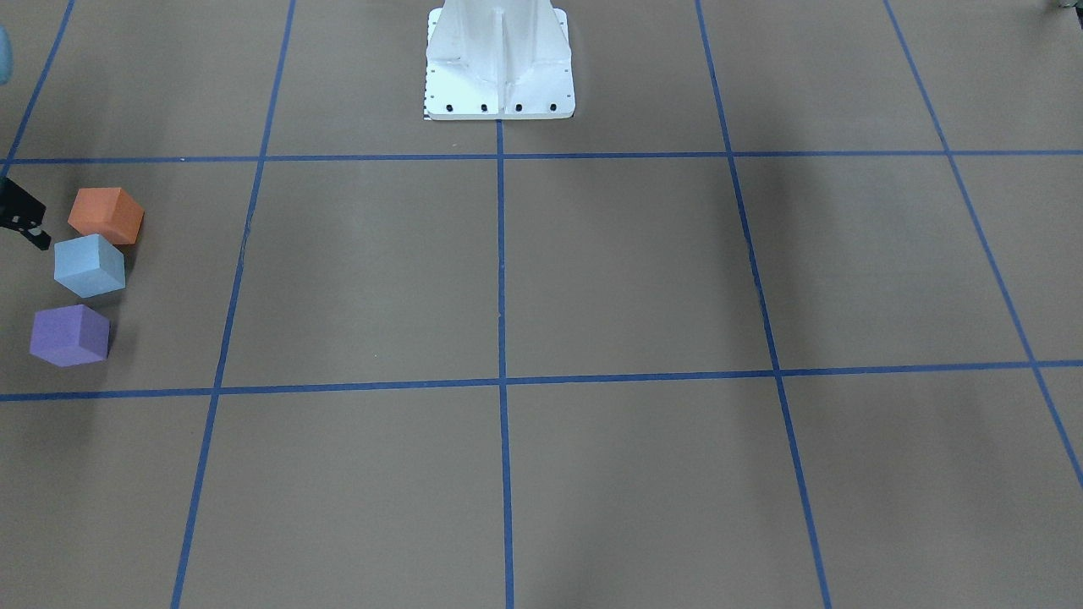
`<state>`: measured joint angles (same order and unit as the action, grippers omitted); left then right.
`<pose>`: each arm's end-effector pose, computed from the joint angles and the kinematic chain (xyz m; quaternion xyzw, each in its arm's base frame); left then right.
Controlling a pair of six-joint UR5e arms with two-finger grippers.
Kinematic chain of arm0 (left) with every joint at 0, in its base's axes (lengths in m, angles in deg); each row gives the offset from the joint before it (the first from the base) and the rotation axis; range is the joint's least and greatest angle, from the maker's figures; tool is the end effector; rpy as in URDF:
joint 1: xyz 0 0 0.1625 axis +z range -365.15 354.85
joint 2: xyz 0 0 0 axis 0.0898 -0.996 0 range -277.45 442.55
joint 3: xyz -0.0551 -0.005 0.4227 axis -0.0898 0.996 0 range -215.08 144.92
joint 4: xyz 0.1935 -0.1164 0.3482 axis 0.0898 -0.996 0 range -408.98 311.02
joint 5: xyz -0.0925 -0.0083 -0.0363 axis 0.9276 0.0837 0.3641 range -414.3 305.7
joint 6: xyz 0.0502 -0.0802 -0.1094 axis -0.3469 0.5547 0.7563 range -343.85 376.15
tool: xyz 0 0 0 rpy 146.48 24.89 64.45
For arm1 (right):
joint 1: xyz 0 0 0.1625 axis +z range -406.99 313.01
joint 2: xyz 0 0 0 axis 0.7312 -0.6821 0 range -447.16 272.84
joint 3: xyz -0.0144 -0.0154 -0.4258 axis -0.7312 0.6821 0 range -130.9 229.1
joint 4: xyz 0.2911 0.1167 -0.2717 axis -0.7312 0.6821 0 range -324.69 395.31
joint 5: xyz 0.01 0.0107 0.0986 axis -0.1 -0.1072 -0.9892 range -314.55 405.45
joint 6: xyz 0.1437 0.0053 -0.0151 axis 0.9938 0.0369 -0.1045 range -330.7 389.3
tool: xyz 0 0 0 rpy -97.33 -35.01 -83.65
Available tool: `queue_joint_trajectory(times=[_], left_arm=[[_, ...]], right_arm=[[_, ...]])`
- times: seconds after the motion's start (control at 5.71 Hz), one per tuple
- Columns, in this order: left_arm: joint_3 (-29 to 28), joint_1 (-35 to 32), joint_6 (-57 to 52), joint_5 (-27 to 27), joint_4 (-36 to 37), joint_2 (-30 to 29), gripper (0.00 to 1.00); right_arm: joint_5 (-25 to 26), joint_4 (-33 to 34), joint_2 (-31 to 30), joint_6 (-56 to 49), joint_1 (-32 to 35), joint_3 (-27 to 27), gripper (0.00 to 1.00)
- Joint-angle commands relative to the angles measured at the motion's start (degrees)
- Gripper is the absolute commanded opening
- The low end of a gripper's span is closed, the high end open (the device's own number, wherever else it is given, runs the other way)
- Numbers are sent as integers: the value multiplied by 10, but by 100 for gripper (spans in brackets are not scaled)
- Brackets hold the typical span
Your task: Place blue block between orange and purple blocks
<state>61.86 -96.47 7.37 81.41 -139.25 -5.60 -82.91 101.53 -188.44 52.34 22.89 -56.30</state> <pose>-0.0409 -0.4855 0.6449 0.0771 0.3826 0.0780 0.9174 -0.1138 -0.4373 0.6060 0.0945 -0.3802 -0.0558 0.9184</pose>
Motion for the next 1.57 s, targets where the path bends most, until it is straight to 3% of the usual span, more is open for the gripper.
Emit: queue_joint_trajectory(times=[0.0,0.17,1.4], left_arm=[[-1,0,1,-1,0,3,100],[-1,0,1,-2,1,4,100],[-10,-2,4,-2,1,7,100]], right_arm=[[-8,163,3,-207,114,-4,100],[-8,212,6,-257,144,-4,100],[-5,205,6,-258,148,13,100]])
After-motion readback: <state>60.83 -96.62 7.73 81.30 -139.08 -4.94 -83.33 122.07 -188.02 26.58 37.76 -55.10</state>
